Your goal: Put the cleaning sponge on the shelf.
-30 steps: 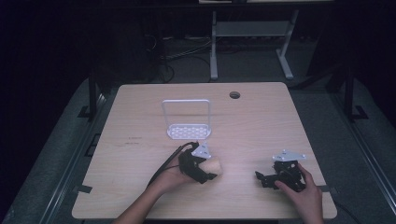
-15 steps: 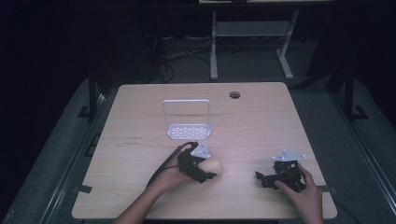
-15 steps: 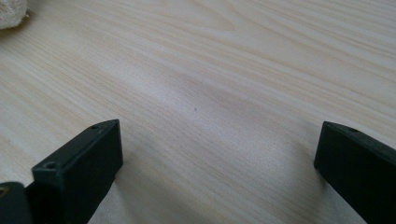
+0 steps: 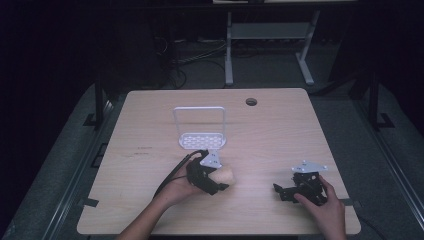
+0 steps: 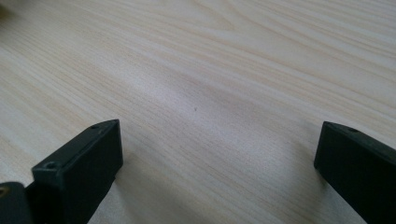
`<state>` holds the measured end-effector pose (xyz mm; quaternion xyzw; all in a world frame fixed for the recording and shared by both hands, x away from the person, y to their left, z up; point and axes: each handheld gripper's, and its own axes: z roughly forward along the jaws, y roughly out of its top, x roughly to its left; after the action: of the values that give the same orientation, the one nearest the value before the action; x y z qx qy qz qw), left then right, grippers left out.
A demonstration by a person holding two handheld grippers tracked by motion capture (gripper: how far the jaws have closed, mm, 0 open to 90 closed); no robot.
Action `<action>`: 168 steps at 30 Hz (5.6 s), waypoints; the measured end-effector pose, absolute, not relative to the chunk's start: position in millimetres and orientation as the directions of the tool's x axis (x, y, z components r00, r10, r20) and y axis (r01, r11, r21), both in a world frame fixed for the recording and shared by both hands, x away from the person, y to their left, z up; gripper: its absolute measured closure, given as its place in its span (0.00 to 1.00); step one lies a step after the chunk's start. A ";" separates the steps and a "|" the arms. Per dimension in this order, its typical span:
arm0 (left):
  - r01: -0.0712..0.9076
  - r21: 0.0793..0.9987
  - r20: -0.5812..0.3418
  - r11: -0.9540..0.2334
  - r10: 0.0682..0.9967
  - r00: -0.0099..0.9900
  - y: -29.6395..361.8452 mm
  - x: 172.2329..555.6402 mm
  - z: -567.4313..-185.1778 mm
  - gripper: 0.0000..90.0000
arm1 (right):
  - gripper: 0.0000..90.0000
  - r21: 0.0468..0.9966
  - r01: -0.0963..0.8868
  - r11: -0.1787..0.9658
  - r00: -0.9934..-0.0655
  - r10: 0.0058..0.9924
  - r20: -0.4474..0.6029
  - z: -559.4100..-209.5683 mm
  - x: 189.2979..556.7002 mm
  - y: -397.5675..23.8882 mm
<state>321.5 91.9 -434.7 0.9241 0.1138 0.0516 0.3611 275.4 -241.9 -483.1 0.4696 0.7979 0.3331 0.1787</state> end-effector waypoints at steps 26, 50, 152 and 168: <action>0.173 0.684 0.034 -0.709 0.267 0.963 103.4 336.6 -412.5 0.29 | 0.01 0.700 0.630 0.336 -0.495 0.868 0.028 -483.1 275.4 -241.9; 0.168 0.686 0.083 -0.708 0.305 0.949 115.2 369.6 -393.3 0.29 | 0.01 0.700 0.629 0.338 -0.496 0.868 0.026 -483.1 275.4 -242.0; 0.324 0.683 0.089 -0.655 0.515 0.852 128.9 433.8 -422.8 0.23 | 0.01 0.700 0.630 0.337 -0.495 0.868 0.028 -483.1 275.4 -241.9; 0.280 0.748 0.075 -0.602 0.496 0.865 136.9 416.2 -402.5 0.41 | 0.01 0.700 0.630 0.337 -0.495 0.868 0.028 -483.1 275.4 -241.9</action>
<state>416.2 136.9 -402.5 0.8841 0.2196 0.1391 0.3882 275.4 -241.9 -483.1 0.4695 0.7979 0.3333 0.1787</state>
